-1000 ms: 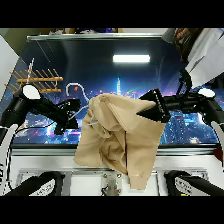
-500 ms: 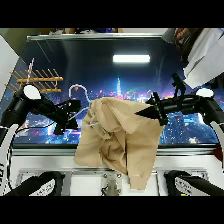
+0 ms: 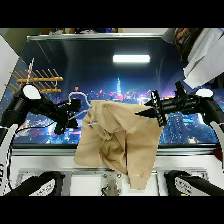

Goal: Fold the clothes and pants, and hang the long-sleeved shirts on hangers.

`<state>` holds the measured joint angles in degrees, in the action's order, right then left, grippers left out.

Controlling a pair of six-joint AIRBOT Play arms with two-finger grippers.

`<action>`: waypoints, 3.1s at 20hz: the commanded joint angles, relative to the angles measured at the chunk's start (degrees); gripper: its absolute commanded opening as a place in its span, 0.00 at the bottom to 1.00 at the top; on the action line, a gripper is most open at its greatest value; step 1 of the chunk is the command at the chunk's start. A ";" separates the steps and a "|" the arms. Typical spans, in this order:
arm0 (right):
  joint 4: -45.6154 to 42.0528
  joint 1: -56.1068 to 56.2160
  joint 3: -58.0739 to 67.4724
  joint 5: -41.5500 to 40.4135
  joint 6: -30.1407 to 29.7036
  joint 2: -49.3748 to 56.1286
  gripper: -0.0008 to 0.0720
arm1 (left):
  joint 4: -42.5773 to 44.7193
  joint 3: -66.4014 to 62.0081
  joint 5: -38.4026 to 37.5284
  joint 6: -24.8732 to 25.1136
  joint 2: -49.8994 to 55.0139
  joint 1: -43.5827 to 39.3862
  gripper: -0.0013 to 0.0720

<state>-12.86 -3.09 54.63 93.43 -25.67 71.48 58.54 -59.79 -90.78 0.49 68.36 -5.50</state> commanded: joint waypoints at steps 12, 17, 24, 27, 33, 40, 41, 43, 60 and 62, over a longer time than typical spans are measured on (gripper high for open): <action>-0.04 -0.02 0.02 -1.49 -3.43 0.02 0.05 | -4.07 -0.04 -0.04 0.11 0.00 0.02 0.05; -0.04 -0.02 0.02 -1.49 -0.26 0.02 0.05 | -4.09 -0.04 -0.04 0.11 0.00 0.02 0.05; -0.02 -0.02 0.02 -1.49 0.24 0.02 0.05 | -4.04 -0.04 0.04 -2.84 0.00 0.02 0.05; -0.02 -0.02 0.02 -1.51 0.24 0.02 0.05 | -4.04 -0.04 -0.09 -9.22 0.00 0.02 0.06; -0.02 -0.02 0.02 -1.53 0.24 0.02 0.05 | -4.04 -0.04 2.82 -21.66 -0.02 0.02 0.57; 0.00 -0.02 0.02 -1.51 0.46 0.00 0.05 | -4.11 -0.02 2.99 -31.01 -0.15 5.38 0.57; -0.02 -0.02 0.02 -1.53 0.46 0.00 0.05 | -4.15 -0.02 3.02 -32.22 -0.44 6.91 0.57; 0.02 -0.02 0.02 -1.53 0.61 0.00 0.05 | -4.09 -0.02 3.34 -33.27 -1.68 9.09 0.57; 7.93 -8.81 0.09 -5.97 13.18 -7.87 0.05 | -4.50 0.11 13.11 -79.08 -25.53 22.75 1.00; 7.96 -8.83 0.09 -7.61 13.79 -8.15 0.05 | -3.96 0.13 14.19 -85.29 -25.70 16.46 1.00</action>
<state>-5.15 -11.64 54.68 88.58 -13.54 64.23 54.17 -59.70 -77.47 -74.37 43.79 16.64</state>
